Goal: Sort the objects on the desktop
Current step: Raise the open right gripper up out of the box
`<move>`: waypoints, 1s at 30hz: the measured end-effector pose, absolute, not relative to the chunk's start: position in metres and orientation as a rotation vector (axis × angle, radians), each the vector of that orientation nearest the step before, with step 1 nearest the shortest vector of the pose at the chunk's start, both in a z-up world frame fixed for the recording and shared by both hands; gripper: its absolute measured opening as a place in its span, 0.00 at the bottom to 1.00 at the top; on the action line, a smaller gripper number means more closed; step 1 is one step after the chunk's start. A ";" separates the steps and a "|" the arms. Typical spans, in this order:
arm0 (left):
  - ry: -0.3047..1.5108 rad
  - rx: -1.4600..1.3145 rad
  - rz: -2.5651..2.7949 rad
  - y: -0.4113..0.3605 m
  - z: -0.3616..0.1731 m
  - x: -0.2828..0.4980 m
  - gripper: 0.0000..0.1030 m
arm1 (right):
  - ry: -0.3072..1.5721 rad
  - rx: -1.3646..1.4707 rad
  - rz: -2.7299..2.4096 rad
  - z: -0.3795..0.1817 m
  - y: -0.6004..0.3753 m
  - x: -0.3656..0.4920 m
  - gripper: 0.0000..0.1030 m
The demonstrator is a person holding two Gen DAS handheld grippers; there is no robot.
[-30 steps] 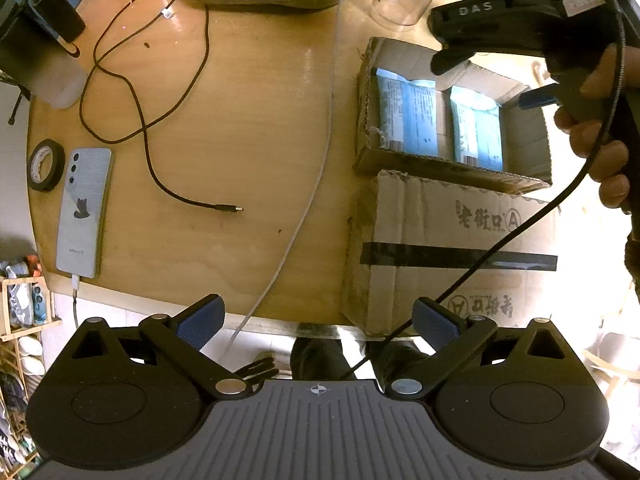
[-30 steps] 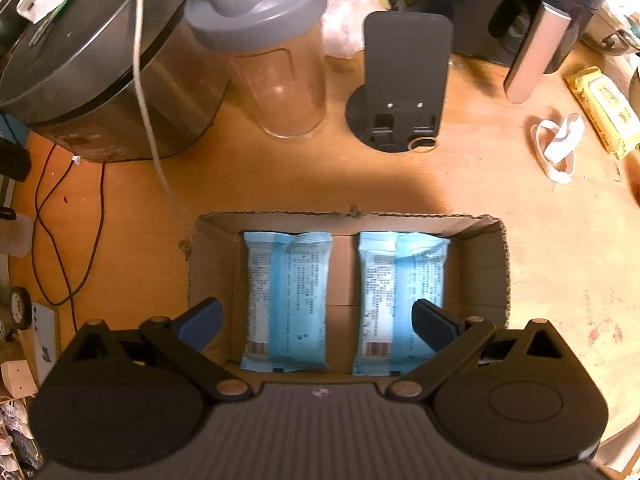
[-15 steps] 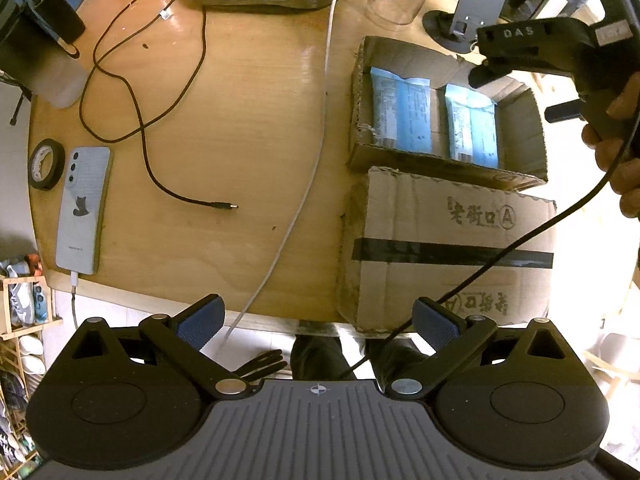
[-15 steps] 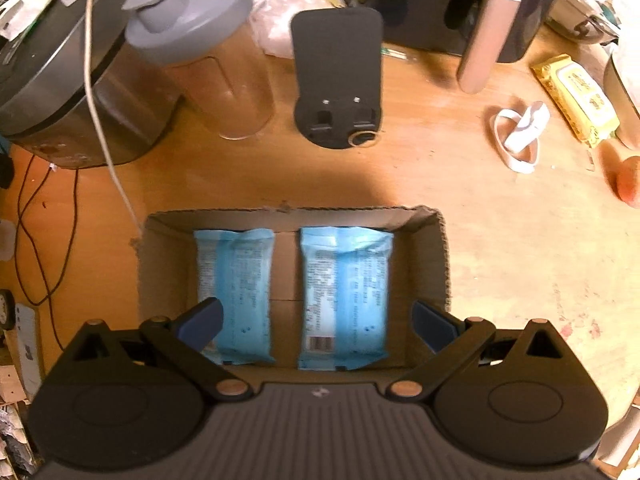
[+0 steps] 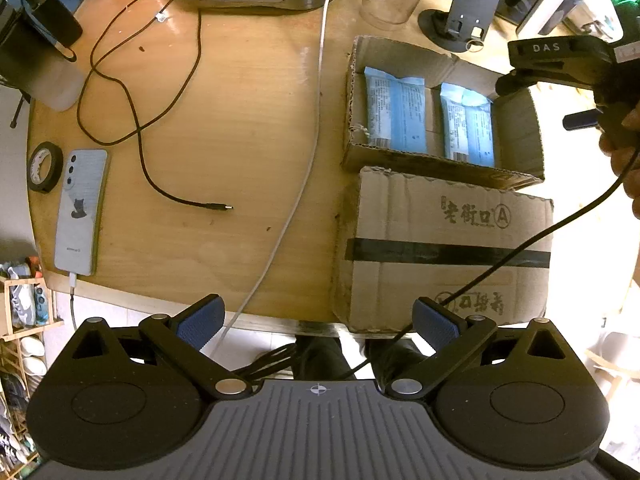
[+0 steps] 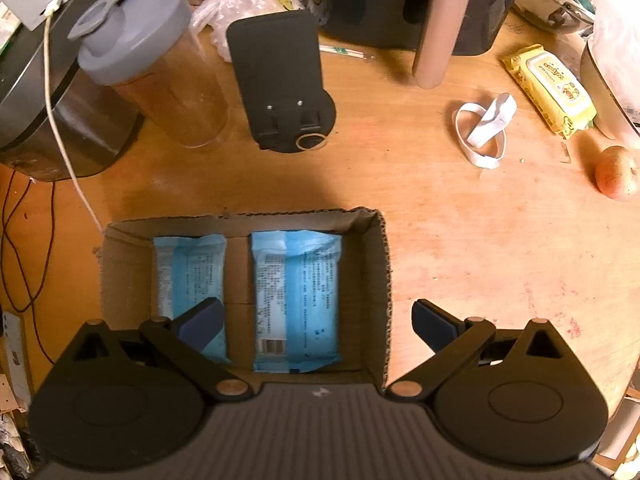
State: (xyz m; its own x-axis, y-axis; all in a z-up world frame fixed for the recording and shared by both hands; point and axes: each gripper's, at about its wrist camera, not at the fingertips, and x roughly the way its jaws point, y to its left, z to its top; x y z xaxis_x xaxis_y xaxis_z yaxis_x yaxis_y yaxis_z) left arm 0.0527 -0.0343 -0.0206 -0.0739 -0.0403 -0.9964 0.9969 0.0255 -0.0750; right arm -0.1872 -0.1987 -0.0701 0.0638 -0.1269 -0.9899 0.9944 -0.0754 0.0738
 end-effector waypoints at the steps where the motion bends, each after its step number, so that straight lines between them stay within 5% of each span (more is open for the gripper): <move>1: 1.246 1.125 -1.262 -0.034 -0.021 0.052 1.00 | 1.028 1.205 -1.273 -0.070 -0.199 -0.189 1.00; 30: 1.238 1.138 -1.270 -0.035 -0.020 0.036 1.00 | 1.028 1.230 -1.307 -0.076 -0.201 -0.241 1.00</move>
State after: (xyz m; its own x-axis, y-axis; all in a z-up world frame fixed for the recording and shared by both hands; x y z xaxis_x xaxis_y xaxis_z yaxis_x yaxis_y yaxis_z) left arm 0.0355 -0.0350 -0.0205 -0.0710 -0.0387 -0.9967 0.9974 0.0105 -0.0714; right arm -0.2414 -0.2015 -0.0756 0.0455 -0.1189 -0.9919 0.9920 -0.1118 0.0589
